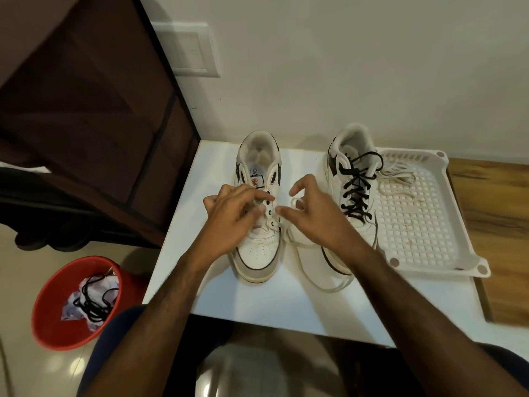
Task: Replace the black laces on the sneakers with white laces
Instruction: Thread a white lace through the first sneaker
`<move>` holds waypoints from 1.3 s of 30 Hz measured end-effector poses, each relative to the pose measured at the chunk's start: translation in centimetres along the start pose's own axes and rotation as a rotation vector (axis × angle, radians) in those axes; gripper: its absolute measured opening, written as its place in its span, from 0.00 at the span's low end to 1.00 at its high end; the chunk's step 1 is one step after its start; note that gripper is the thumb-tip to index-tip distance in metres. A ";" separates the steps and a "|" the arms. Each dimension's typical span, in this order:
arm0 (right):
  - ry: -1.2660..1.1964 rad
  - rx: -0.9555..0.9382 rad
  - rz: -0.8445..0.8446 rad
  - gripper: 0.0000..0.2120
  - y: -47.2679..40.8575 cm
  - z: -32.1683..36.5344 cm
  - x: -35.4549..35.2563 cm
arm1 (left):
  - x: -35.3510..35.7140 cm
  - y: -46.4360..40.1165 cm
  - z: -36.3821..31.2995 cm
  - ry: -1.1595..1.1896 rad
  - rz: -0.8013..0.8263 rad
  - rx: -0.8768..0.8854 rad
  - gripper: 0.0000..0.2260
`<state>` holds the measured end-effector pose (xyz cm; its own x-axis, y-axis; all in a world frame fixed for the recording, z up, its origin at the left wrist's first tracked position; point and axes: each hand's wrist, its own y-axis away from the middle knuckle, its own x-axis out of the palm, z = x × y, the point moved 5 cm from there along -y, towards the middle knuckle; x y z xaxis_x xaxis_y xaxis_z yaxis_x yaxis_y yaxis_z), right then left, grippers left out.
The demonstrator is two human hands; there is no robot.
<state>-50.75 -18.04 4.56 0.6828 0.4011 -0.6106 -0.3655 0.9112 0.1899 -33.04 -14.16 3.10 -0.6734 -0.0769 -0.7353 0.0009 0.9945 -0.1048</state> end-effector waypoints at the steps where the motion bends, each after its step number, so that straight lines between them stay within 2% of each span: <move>1: 0.035 0.000 0.020 0.18 0.0 -0.1 0.6 | -0.1 -0.1 0.1 0.023 -0.004 -0.006 0.10; 5: 0.156 -0.037 -0.013 0.06 -0.2 -0.2 1.3 | -0.1 -0.6 0.3 0.052 0.006 -0.022 0.19; 8: 0.139 -0.107 -0.048 0.04 -0.4 0.0 1.1 | -0.3 -1.0 0.5 0.058 0.008 -0.016 0.28; 9: 0.005 -0.118 -0.065 0.05 -0.5 0.1 0.8 | -0.4 -1.0 0.6 0.041 0.005 -0.016 0.31; 11: -0.444 -0.118 -0.130 0.07 -0.5 0.4 -0.8 | -0.6 -1.0 0.9 0.029 -0.005 -0.004 0.36; 14: -1.098 -0.090 -0.215 0.08 -0.5 -0.1 -4.0 | -0.7 -1.0 1.1 0.044 0.007 -0.005 0.38; 15: -1.208 -0.044 -0.202 0.07 -0.6 -0.4 -4.4 | -0.7 -1.0 1.1 0.047 0.016 -0.013 0.39; 16: -1.173 0.019 -0.201 0.07 -0.6 -0.8 -4.4 | -0.7 -1.0 1.1 0.053 0.030 -0.018 0.39; 17: -0.973 0.064 -0.205 0.08 -0.4 -0.9 -4.2 | -0.7 -1.0 1.1 0.065 0.045 -0.023 0.39; 19: -0.407 0.055 -0.164 0.11 -0.1 -0.7 -3.0 | -0.6 -1.1 1.1 0.115 0.072 -0.035 0.35; 20: -0.200 0.021 -0.110 0.13 0.0 -0.4 -2.1 | -0.6 -1.1 1.0 0.149 0.081 -0.039 0.32; 23: 0.096 -0.013 0.051 0.14 -0.3 -0.2 0.6 | -0.8 -1.2 0.8 0.201 0.085 -0.034 0.25; 25: 0.203 -0.002 0.045 0.12 -0.7 -0.4 1.1 | -0.8 -1.2 0.6 0.206 0.090 -0.031 0.24; 29: 0.173 -0.074 0.000 0.05 -0.7 -0.2 0.6 | -0.8 -1.2 0.8 0.215 0.078 -0.030 0.25; 30: 0.063 -0.077 -0.018 0.05 -0.6 0.0 -0.1 | -0.8 -1.2 0.9 0.219 0.065 -0.022 0.25; 34: -0.673 -0.032 -0.208 0.08 -0.7 -0.5 -3.5 | -0.8 -1.2 1.1 0.246 0.039 0.001 0.26; 36: -0.877 0.049 -0.233 0.05 -0.7 -0.7 -3.3 | -0.7 -1.2 0.9 0.236 0.036 0.014 0.27; 37: -0.915 0.094 -0.219 0.05 -0.7 -0.7 -2.8 | -0.7 -1.3 0.9 0.214 0.038 0.017 0.27; 39: -0.723 0.100 -0.146 0.07 -0.5 -0.3 -2.3 | -0.8 -1.3 0.8 0.128 0.045 0.027 0.24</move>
<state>-52.31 -19.44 5.60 0.9785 0.2055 0.0167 -0.2036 0.9502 0.2361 -31.86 -15.44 3.28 -0.7610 -0.0209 -0.6484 0.0520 0.9943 -0.0931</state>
